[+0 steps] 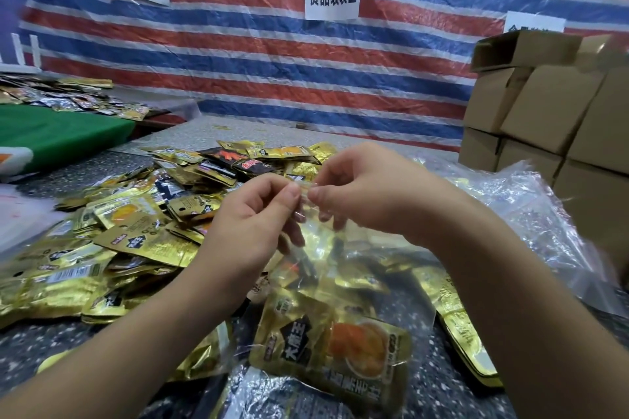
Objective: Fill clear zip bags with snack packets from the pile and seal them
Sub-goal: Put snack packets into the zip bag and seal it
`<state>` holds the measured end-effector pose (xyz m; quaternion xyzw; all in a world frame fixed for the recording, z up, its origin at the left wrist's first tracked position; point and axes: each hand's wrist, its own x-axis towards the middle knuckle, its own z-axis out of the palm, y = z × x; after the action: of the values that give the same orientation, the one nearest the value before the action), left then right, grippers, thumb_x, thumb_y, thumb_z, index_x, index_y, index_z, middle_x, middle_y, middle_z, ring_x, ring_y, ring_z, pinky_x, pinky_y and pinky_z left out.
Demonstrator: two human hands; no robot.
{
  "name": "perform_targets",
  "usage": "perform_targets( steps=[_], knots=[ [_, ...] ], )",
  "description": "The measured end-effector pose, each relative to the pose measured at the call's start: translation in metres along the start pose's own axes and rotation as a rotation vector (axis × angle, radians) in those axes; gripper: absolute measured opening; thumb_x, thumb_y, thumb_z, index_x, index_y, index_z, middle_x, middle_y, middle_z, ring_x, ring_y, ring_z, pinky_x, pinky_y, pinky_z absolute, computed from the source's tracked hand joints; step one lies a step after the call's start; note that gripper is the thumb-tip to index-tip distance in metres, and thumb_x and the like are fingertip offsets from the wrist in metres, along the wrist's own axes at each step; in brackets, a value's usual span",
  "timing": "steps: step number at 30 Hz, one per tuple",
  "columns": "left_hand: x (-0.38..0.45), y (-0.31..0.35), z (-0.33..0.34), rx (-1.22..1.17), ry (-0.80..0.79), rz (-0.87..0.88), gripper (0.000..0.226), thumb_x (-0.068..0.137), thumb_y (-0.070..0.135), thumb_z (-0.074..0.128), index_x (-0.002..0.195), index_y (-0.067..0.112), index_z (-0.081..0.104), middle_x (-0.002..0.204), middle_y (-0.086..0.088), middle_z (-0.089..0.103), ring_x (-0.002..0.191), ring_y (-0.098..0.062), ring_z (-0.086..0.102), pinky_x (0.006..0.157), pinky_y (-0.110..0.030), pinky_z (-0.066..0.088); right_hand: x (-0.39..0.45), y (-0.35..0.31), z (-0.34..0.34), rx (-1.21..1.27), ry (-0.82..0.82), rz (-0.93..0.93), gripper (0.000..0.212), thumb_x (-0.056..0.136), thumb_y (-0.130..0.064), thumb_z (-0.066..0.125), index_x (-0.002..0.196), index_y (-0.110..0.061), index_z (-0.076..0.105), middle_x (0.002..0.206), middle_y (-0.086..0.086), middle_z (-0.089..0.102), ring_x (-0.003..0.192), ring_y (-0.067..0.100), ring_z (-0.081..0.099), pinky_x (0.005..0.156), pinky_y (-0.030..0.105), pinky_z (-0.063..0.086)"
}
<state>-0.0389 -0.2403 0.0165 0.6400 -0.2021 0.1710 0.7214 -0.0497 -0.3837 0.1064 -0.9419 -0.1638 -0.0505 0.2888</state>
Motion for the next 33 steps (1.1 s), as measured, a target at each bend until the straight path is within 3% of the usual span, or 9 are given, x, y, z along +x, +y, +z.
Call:
perform_targets(
  steps=[4,11,17,23,28,33],
  knots=[
    [0.0002,0.0019,-0.0017,-0.034,-0.033,-0.012,0.037,0.099,0.014,0.05,0.07,0.025,0.069,0.059,0.004,0.06,0.05,-0.011,0.057,0.045,-0.02,0.043,-0.0017,-0.0016,-0.0044,0.05,0.013,-0.003,0.023,0.091,-0.033,0.069,0.073,-0.018,0.073,0.066,-0.003,0.073,0.051,0.001,0.062,0.044,0.015,0.044],
    [0.0006,0.0014,-0.0006,-0.042,-0.04,-0.004,0.024,0.099,0.014,0.048,0.08,0.01,0.062,0.058,0.003,0.059,0.049,-0.01,0.055,0.045,-0.019,0.043,-0.0023,-0.0026,-0.0055,0.129,0.01,0.008,0.019,0.088,-0.028,0.074,0.074,-0.016,0.073,0.064,-0.001,0.072,0.052,0.005,0.063,0.048,0.017,0.046],
    [-0.0012,0.0004,0.0006,0.062,-0.04,0.043,0.025,0.101,0.016,0.05,0.079,0.016,0.065,0.061,0.003,0.059,0.052,-0.009,0.055,0.047,-0.02,0.043,-0.0023,-0.0038,-0.0036,0.075,0.01,0.037,0.022,0.09,-0.03,0.071,0.075,-0.015,0.075,0.069,0.003,0.074,0.051,0.002,0.062,0.042,0.014,0.042],
    [-0.001,-0.0022,-0.0011,0.103,-0.043,0.065,0.024,0.101,0.018,0.05,0.084,0.013,0.065,0.064,-0.002,0.061,0.055,-0.012,0.055,0.049,-0.022,0.044,-0.0036,-0.0046,-0.0005,-0.019,-0.037,0.043,0.032,0.094,-0.037,0.063,0.073,-0.014,0.073,0.067,0.0,0.074,0.065,0.012,0.072,0.065,0.031,0.059],
    [-0.0015,-0.0028,-0.0024,0.164,-0.058,0.121,0.024,0.096,0.029,0.051,0.076,0.023,0.064,0.059,-0.002,0.059,0.054,-0.017,0.05,0.051,-0.031,0.041,-0.0039,-0.0062,0.0003,-0.034,-0.031,0.047,0.029,0.093,-0.032,0.062,0.07,-0.016,0.072,0.065,-0.001,0.073,0.057,0.007,0.067,0.046,0.017,0.048],
    [-0.0023,-0.0024,-0.0022,0.157,-0.05,0.135,0.024,0.097,0.028,0.051,0.077,0.025,0.064,0.058,-0.002,0.057,0.053,-0.016,0.049,0.051,-0.031,0.04,-0.0025,-0.0047,0.0021,-0.055,-0.004,0.01,0.026,0.092,-0.029,0.064,0.069,-0.017,0.07,0.062,-0.004,0.072,0.05,0.003,0.062,0.038,0.014,0.041]
  ],
)
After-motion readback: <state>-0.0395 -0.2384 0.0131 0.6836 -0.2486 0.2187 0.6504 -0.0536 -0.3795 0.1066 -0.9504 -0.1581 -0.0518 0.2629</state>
